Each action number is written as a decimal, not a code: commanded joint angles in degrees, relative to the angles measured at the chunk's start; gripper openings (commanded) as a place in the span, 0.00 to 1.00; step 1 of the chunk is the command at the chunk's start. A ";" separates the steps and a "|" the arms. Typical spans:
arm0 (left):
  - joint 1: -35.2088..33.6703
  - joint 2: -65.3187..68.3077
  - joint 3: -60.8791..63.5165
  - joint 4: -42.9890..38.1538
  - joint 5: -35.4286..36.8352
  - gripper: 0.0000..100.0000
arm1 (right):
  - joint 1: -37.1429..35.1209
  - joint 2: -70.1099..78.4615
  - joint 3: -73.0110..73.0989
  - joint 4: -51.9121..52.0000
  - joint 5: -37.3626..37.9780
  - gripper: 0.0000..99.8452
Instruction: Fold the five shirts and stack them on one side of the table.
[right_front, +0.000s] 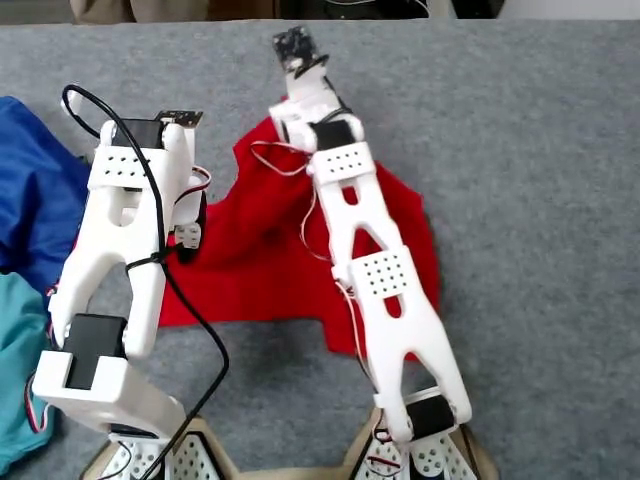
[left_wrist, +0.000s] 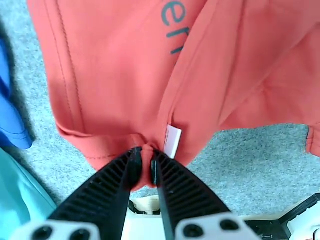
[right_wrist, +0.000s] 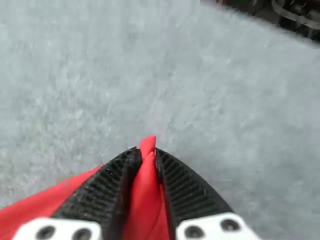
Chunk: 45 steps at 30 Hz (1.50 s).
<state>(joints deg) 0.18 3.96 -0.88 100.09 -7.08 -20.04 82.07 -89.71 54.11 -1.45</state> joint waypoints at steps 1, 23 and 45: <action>-0.09 -2.24 0.00 0.62 -0.18 0.02 | 1.45 -2.15 -6.02 3.87 0.44 0.01; 0.26 -2.77 -0.53 0.62 -0.18 0.02 | 6.02 -33.01 -5.93 12.22 3.08 0.01; 0.35 -17.19 -35.43 0.62 -0.53 0.02 | 22.29 -42.07 2.33 48.18 2.73 0.01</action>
<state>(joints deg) 0.35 -11.08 -30.15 100.18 -7.08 -0.70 40.31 -88.04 101.32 1.10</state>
